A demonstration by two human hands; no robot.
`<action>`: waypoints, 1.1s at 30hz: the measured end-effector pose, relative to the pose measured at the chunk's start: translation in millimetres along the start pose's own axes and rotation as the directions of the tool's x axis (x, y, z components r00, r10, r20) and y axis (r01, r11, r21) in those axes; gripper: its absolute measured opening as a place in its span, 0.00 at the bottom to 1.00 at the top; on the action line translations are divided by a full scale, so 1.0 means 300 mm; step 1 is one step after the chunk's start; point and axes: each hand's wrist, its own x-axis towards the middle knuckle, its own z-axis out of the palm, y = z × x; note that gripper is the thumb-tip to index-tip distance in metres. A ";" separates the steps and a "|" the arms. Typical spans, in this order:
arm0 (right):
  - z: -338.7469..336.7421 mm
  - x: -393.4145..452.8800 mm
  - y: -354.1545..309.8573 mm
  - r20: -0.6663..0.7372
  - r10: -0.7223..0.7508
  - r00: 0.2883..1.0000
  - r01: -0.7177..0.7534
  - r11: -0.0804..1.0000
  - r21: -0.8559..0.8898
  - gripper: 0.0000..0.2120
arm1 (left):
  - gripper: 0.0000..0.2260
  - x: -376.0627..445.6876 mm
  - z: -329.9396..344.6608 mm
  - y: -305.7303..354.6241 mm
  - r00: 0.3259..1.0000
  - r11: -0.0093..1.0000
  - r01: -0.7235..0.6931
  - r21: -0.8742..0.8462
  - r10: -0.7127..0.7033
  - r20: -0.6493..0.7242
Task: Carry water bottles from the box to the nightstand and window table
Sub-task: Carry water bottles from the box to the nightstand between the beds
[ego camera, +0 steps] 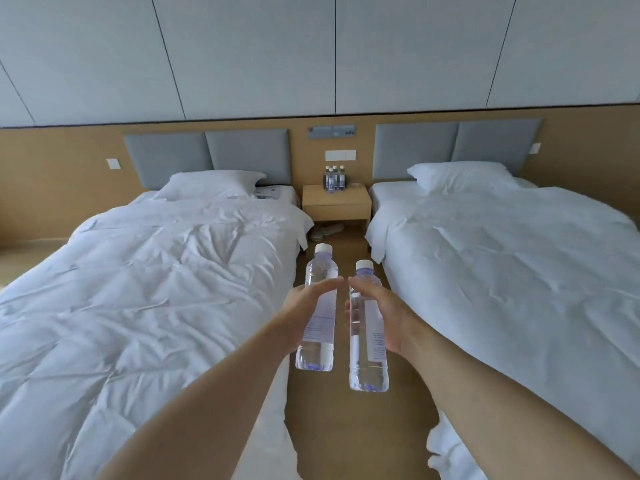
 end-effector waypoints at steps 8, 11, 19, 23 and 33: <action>-0.185 0.482 -0.098 -0.066 0.046 0.997 -0.041 0.996 0.081 0.24 | 0.27 0.534 0.036 0.075 0.995 0.996 0.062 0.070 -0.068 0.075; -0.277 0.708 -0.169 -0.061 0.043 0.997 -0.039 0.997 0.064 0.24 | 0.25 0.772 0.064 0.111 0.995 0.994 0.090 0.068 -0.093 0.033; -0.501 1.247 -0.468 -0.077 0.067 0.995 -0.063 0.997 0.051 0.28 | 0.28 1.362 0.179 0.384 0.991 0.991 0.129 0.037 -0.127 -0.042; -0.571 1.479 -0.589 -0.073 0.061 0.995 -0.057 0.996 0.063 0.27 | 0.28 1.604 0.217 0.491 0.990 0.990 0.140 0.031 -0.139 -0.035; -0.675 2.124 -0.765 -0.142 0.055 0.988 -0.042 0.995 0.088 0.27 | 0.29 2.309 0.193 0.633 0.987 0.987 0.160 -0.013 -0.160 0.005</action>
